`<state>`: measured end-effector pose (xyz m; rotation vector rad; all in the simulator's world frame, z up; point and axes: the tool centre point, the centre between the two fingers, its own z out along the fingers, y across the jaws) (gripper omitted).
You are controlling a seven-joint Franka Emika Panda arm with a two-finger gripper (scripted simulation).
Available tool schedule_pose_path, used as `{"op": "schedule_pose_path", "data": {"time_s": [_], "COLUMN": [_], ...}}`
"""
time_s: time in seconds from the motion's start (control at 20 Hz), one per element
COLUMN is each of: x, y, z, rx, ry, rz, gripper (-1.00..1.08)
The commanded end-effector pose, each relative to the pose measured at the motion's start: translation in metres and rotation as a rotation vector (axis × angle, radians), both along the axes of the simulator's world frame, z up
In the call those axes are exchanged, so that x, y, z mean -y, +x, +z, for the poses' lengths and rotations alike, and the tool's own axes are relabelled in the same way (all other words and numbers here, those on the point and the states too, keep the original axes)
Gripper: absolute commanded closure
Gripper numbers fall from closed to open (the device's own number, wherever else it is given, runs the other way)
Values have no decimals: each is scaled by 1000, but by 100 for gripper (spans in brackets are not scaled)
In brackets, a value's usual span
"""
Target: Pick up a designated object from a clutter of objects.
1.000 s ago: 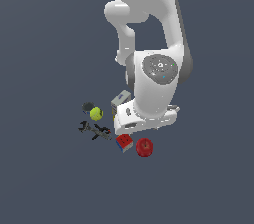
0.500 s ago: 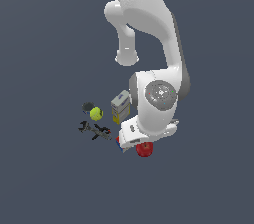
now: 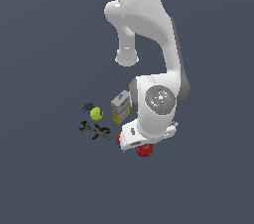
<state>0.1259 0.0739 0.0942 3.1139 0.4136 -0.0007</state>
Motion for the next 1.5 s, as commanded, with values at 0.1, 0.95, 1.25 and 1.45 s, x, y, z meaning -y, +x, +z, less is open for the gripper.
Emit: {"op": "schedule_pose_path", "data": {"time_s": [0.1, 0.95, 1.25, 1.45], "x": [0, 0, 0, -2], "y": [-1, 0, 0, -1], "z": [-16, -48, -48, -40], "rx": [-1, 0, -1, -1], "ry": [0, 0, 0, 0], "rz": [0, 1, 1, 1], "gripper": [-92, 108, 108, 108]}}
